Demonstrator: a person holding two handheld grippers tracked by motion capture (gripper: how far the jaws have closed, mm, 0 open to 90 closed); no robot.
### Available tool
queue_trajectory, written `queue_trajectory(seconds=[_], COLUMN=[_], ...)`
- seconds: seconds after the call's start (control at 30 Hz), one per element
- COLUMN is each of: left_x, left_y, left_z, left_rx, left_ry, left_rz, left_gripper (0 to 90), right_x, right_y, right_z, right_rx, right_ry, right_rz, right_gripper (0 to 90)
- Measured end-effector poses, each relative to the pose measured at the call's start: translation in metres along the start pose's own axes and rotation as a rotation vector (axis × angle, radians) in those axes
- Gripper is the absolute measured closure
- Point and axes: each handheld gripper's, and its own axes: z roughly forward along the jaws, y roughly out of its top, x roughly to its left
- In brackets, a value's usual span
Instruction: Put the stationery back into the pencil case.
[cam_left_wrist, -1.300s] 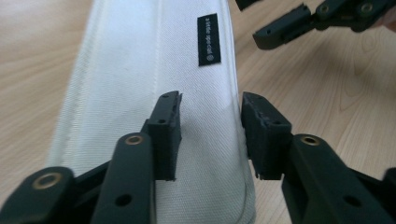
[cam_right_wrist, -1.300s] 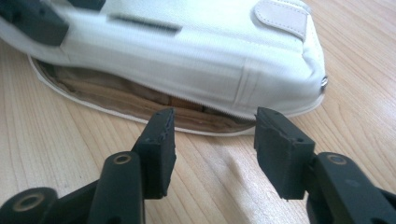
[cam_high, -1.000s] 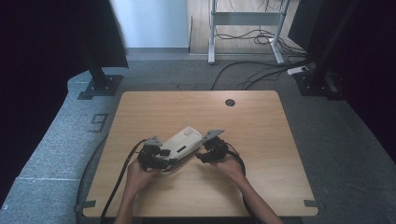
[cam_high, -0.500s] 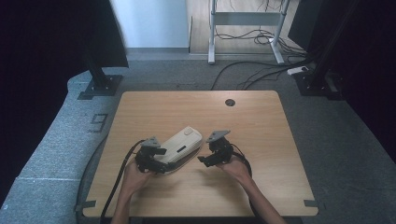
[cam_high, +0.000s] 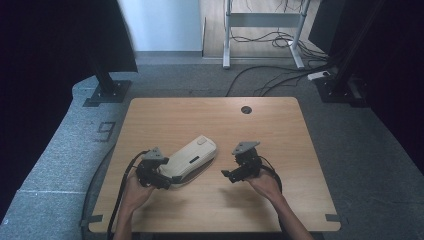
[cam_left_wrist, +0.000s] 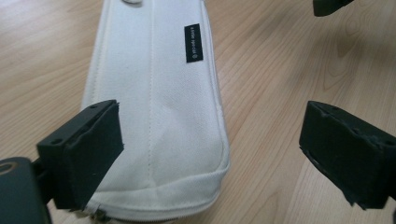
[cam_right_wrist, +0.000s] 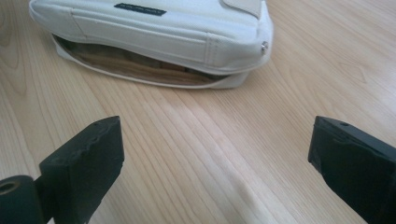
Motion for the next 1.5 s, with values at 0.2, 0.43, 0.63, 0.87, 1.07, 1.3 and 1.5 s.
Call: queue_trajectory(seconds=[0.2,0.43,0.63,0.87,1.07,1.3,1.5], left_x=[0.002,0.001,0.003,0.009,0.015,0.019,0.019], left_y=[-0.007,-0.019,-0.032,-0.049,-0.062,-0.079,-0.088], left_z=[-0.013,-0.027,-0.03,-0.024,-0.019,-0.009,0.005], left_rx=[-0.015,-0.038,-0.038,-0.025,0.003,0.034,0.093], left_ry=[0.023,0.055,0.082,0.079,0.093,0.114,0.134], left_rz=[-0.001,-0.014,-0.016,-0.018,-0.039,-0.053,-0.047], left_gripper=[0.4,0.1,0.0,0.0,0.0,0.0,0.0], right_x=[-0.005,-0.012,-0.019,-0.027,-0.034,-0.037,-0.037], right_y=[-0.009,-0.024,-0.038,-0.059,-0.078,-0.103,-0.117], right_z=[-0.014,-0.032,-0.046,-0.053,-0.056,-0.049,-0.045], right_rx=[-0.004,-0.022,-0.04,-0.037,-0.038,0.001,0.02], right_ry=[-0.03,-0.067,-0.096,-0.12,-0.137,-0.173,-0.173], right_rz=[0.004,0.019,0.041,0.077,0.12,0.139,0.154], right_gripper=[1.8,1.4,1.5,1.5,1.5,1.5,1.4])
